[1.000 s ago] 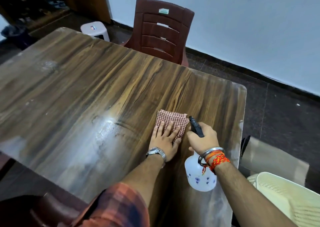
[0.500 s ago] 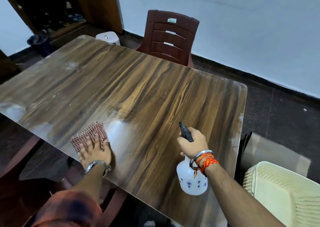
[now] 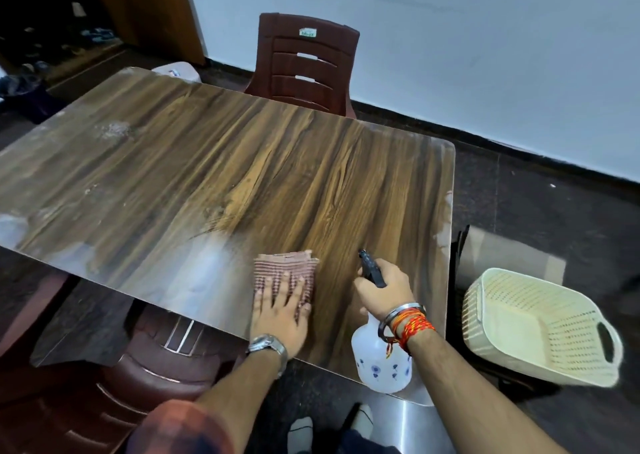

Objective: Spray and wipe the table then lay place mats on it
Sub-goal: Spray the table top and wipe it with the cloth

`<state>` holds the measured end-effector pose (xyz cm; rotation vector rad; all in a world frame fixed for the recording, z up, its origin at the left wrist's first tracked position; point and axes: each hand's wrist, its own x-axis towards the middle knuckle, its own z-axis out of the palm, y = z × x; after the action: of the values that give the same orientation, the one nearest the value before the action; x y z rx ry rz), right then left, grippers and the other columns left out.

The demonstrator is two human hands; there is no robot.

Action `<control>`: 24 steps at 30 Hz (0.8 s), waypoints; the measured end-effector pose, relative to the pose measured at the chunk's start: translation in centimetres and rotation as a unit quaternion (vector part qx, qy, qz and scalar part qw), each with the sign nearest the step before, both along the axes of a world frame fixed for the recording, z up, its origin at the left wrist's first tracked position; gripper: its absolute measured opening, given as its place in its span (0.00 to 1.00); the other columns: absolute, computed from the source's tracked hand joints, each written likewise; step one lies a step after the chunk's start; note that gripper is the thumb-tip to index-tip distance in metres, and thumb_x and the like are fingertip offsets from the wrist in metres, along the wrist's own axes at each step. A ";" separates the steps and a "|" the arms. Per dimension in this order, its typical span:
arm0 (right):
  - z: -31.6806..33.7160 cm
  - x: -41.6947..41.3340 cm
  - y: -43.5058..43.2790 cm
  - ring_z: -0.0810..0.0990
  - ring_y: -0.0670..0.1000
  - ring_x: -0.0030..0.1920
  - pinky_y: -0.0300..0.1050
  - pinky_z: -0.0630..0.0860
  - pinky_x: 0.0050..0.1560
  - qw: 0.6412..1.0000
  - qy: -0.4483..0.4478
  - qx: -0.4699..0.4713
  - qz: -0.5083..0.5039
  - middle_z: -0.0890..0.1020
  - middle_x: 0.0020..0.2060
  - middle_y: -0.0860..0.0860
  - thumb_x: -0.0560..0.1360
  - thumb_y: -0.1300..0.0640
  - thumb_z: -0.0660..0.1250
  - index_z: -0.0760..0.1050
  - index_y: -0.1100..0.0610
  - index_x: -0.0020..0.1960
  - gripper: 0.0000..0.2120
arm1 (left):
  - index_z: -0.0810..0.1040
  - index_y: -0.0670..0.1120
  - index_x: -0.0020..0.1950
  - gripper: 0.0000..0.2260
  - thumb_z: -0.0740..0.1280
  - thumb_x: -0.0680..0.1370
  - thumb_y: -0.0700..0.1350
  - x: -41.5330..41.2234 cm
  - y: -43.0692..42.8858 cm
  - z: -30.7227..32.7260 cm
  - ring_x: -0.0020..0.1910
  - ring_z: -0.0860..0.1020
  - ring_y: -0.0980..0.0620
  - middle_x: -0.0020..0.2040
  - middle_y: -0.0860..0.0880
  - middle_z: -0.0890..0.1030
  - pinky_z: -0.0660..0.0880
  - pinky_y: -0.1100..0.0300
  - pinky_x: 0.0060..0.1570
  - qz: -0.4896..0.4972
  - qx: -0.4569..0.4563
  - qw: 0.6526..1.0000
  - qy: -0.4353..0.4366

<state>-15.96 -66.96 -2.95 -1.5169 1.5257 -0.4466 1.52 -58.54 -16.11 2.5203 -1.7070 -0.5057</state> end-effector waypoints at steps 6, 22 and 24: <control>1.1 -2.4 0.9 0.79 0.59 0.36 0.47 0.78 0.37 0.999 0.031 0.000 -0.036 0.81 0.36 0.58 0.68 0.58 0.67 0.77 0.61 0.42 0.06 | 0.65 0.59 0.74 0.26 0.57 0.76 0.61 -8.0 1.4 -0.6 0.74 0.63 0.43 0.74 0.51 0.68 0.49 0.46 0.70 -0.180 -0.012 0.984 -0.007; 1.5 -16.5 -0.2 0.71 0.51 0.30 0.45 0.76 0.35 0.997 0.020 -0.013 -0.069 0.73 0.30 0.52 0.68 0.56 0.66 0.74 0.61 0.40 0.08 | 0.37 0.64 0.76 0.26 0.43 0.80 0.63 -22.4 -3.3 0.5 0.72 0.29 0.51 0.75 0.59 0.32 0.30 0.48 0.71 -0.187 0.015 0.982 0.000; 1.1 -18.2 -0.8 0.77 0.57 0.33 0.56 0.82 0.38 0.997 0.011 -0.014 -0.069 0.77 0.31 0.55 0.65 0.53 0.65 0.75 0.59 0.40 0.10 | 0.39 0.64 0.76 0.26 0.41 0.79 0.64 -23.5 -4.2 0.9 0.75 0.33 0.50 0.77 0.58 0.36 0.30 0.48 0.70 -0.153 0.009 0.988 0.009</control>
<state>-34.20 -67.75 -1.89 -1.4477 1.6544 -0.5341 -22.02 -62.77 -15.18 2.2646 -2.1043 -0.5605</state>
